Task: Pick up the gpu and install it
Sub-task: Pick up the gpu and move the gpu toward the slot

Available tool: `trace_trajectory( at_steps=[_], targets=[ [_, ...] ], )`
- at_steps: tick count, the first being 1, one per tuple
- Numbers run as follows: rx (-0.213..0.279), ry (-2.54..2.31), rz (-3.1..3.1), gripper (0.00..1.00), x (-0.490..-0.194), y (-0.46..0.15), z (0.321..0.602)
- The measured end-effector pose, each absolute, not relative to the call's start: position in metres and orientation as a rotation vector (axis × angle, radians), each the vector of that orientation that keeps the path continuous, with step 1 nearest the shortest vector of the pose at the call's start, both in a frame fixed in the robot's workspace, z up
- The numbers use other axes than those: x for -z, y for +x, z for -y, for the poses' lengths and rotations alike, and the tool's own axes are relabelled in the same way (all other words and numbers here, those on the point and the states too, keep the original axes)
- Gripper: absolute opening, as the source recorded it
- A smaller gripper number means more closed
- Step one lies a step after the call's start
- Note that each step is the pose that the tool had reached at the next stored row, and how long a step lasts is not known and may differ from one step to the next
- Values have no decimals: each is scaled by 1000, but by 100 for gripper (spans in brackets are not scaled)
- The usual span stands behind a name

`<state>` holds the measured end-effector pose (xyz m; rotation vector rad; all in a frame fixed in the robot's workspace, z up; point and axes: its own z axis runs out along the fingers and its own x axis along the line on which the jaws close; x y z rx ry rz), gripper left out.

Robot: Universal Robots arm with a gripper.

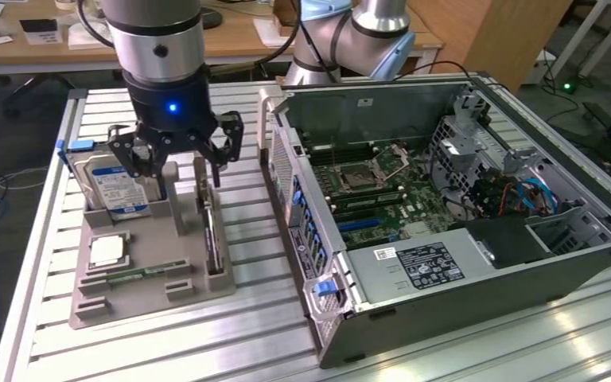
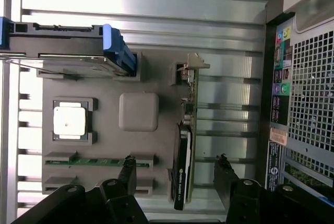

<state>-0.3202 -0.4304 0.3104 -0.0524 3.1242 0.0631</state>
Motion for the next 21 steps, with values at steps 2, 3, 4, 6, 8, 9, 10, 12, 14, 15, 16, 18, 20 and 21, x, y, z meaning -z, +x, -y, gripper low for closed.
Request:
trace_trajectory(
  at_steps=[2, 3, 4, 6, 8, 9, 10, 12, 14, 15, 16, 18, 20, 21],
  targets=[
    [-62, -52, -3124, 71, -307, -320, 430],
    [-62, -52, -3124, 71, -305, -320, 430],
    [-62, -52, -3124, 71, -303, -320, 430],
    [-61, -52, -3124, 71, -300, -320, 430],
    [-59, -52, -3124, 71, -296, -320, 430],
    [-58, -52, -3124, 71, -294, -320, 430],
    [-58, -52, -3124, 71, -293, -320, 430],
    [-57, -52, -3124, 71, -289, -320, 430],
    [-57, -52, -3124, 71, -286, -320, 430],
    [-56, -52, -3124, 71, -284, -320, 430],
    [-56, -52, -3124, 71, -283, -320, 430],
    [-55, -52, -3124, 71, -281, -317, 430],
    [-56, -51, -3124, 71, -280, -313, 430],
    [-56, -50, -3124, 71, -279, -312, 430]
  ],
)
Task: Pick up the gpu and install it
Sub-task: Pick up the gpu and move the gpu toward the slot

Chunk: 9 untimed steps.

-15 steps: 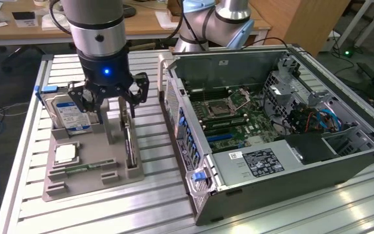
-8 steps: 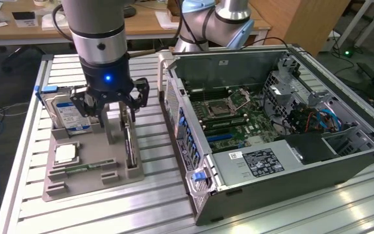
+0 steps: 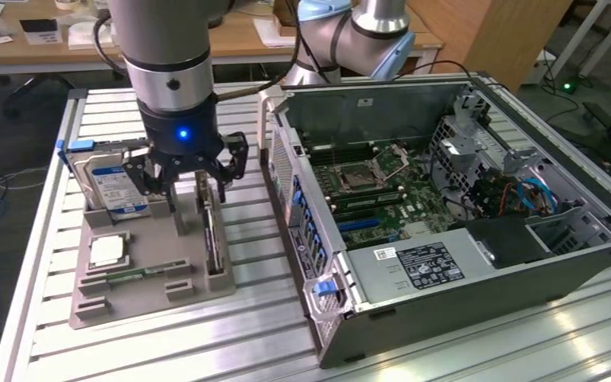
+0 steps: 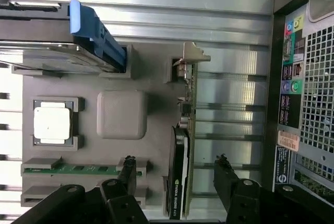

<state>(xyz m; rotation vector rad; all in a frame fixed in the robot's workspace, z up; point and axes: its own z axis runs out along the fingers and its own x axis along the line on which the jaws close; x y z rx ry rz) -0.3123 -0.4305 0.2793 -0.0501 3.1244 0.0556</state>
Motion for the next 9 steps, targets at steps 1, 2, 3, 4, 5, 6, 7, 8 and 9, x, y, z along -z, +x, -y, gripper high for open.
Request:
trace_trajectory(
  at_steps=[1, 2, 3, 4, 5, 6, 7, 8, 9],
  targets=[
    [-56, -40, -3124, 71, -270, -298, 431],
    [-55, -40, -3125, 71, -268, -302, 431],
    [-54, -40, -3125, 71, -266, -307, 431],
    [-53, -40, -3124, 71, -264, -312, 431],
    [-52, -40, -3125, 71, -263, -316, 431],
    [-53, -40, -3124, 71, -261, -317, 431],
    [-52, -40, -3124, 71, -260, -317, 431],
    [-52, -40, -3125, 71, -259, -316, 431],
    [-50, -41, -3125, 71, -259, -316, 431]
  ],
)
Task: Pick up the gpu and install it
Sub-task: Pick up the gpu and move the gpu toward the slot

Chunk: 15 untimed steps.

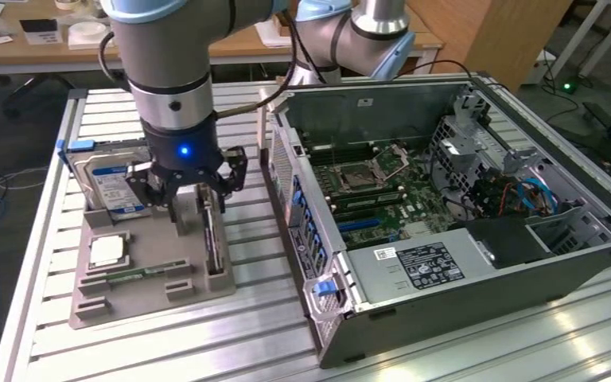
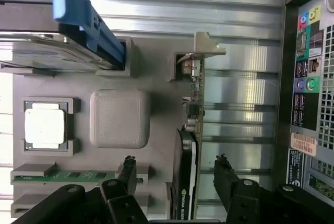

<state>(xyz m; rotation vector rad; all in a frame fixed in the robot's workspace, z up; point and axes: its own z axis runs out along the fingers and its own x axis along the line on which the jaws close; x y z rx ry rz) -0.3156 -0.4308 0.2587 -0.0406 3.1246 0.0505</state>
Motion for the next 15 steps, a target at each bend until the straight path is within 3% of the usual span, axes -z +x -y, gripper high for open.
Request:
trace_trajectory(
  at_steps=[15],
  targets=[
    [-48, -14, -3125, 71, -250, -313, 431]
  ],
)
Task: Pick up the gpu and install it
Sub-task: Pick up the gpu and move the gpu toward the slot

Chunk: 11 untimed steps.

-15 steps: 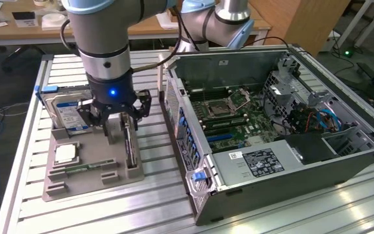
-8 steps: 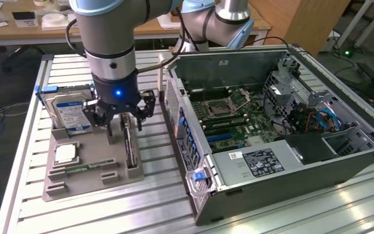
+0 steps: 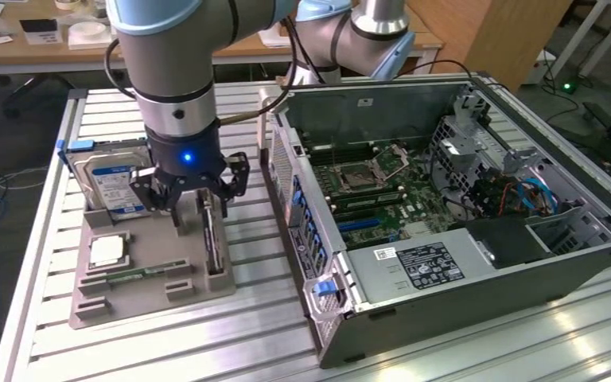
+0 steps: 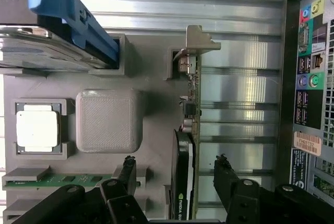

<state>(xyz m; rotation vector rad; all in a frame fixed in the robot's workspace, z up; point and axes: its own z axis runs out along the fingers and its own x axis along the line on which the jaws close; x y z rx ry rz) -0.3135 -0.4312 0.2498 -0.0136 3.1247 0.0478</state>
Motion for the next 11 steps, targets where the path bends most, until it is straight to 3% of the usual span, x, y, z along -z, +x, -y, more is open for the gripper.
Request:
trace_trajectory(
  at_steps=[11],
  targets=[
    [-48, -8, -3125, 71, -249, -313, 431]
  ],
)
